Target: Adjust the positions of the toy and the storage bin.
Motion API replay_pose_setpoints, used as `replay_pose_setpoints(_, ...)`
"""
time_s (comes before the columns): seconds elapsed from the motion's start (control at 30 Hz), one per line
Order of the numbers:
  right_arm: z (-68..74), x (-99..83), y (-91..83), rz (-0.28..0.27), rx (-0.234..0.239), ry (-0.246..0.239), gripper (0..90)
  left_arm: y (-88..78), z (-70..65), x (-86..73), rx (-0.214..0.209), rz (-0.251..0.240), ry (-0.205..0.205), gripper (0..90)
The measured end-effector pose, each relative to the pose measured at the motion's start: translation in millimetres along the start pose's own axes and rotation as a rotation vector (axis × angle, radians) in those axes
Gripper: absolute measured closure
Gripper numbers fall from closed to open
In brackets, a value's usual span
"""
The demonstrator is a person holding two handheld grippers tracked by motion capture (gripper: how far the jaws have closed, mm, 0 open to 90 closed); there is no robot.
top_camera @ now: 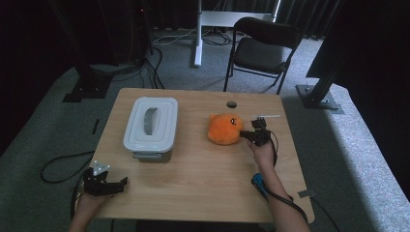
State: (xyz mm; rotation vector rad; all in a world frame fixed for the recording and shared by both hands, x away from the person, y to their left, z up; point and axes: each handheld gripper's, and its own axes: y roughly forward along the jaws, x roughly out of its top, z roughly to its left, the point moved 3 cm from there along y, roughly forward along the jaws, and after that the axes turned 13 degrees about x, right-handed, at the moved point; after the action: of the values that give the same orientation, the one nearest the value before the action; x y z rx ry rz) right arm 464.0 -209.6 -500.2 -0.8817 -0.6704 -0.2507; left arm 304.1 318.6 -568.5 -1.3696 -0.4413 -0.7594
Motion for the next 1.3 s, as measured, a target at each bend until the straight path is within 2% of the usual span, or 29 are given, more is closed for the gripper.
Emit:
replay_pose_setpoints(0.07, -5.3, 7.6, 2.1, -0.008, -0.008, 0.021, 84.8, 0.0, 0.0, 0.0, 0.000, 0.000, 0.000, 0.3)
replay_pose_setpoints(0.23, -14.5, 19.3, 3.5, -0.003, -0.007, 0.031, 82.9, 0.0, 0.0, 0.0, 0.000, 0.000, 0.000, 0.3)
replay_pose_setpoints(0.3, -18.1, 21.3, 2.2, 0.002, -0.011, 0.036, 82.5, 0.0, 0.0, 0.0, 0.000, 0.000, 0.001, 0.3)
replay_pose_setpoints(0.43, -20.0, 18.7, -8.6, -0.027, -0.006, 0.051, 80.5, 0.0, 0.0, 0.0, 0.000, 0.000, 0.000, 0.3)
replay_pose_setpoints(0.57, -7.3, 10.0, -26.8, -0.068, 0.011, 0.023, 74.1, 0.0, 0.0, 0.0, 0.000, 0.000, 0.000, 0.3)
replay_pose_setpoints(0.67, 6.7, -1.2, -29.2, -0.057, 0.044, 0.003, 64.7, 0.0, 0.1, 0.0, 0.000, 0.001, 0.001, 0.3)
replay_pose_setpoints(0.77, 22.3, -13.7, -22.5, -0.028, 0.088, -0.010, 56.9, 0.0, 0.0, 0.0, 0.000, 0.000, 0.000, 0.3)
replay_pose_setpoints(0.83, 28.6, -19.8, -16.7, -0.009, 0.087, -0.020, 52.7, -0.1, -0.1, -0.1, 0.001, 0.000, -0.001, 0.3)
replay_pose_setpoints(0.9, 31.9, -27.4, -8.7, 0.007, 0.102, -0.005, 51.4, -0.1, -0.2, -0.1, 0.001, 0.000, -0.001, 0.3)
replay_pose_setpoints(1.03, 28.8, -37.3, 9.2, 0.033, 0.114, 0.042, 49.5, -0.1, -0.1, 0.0, 0.001, 0.000, -0.001, 0.3)
replay_pose_setpoints(1.13, 27.5, -36.1, 19.4, 0.035, 0.126, 0.076, 49.5, -0.1, -0.1, 0.0, 0.001, 0.001, -0.001, 0.3)
replay_pose_setpoints(1.23, 26.7, -32.1, 26.1, 0.029, 0.117, 0.094, 50.6, -0.1, -0.1, 0.0, 0.001, 0.000, -0.001, 0.3)
replay_pose_setpoints(1.3, 24.4, -29.2, 28.4, 0.013, 0.093, 0.093, 54.7, -0.1, -0.1, 0.0, 0.001, 0.000, -0.001, 0.3)
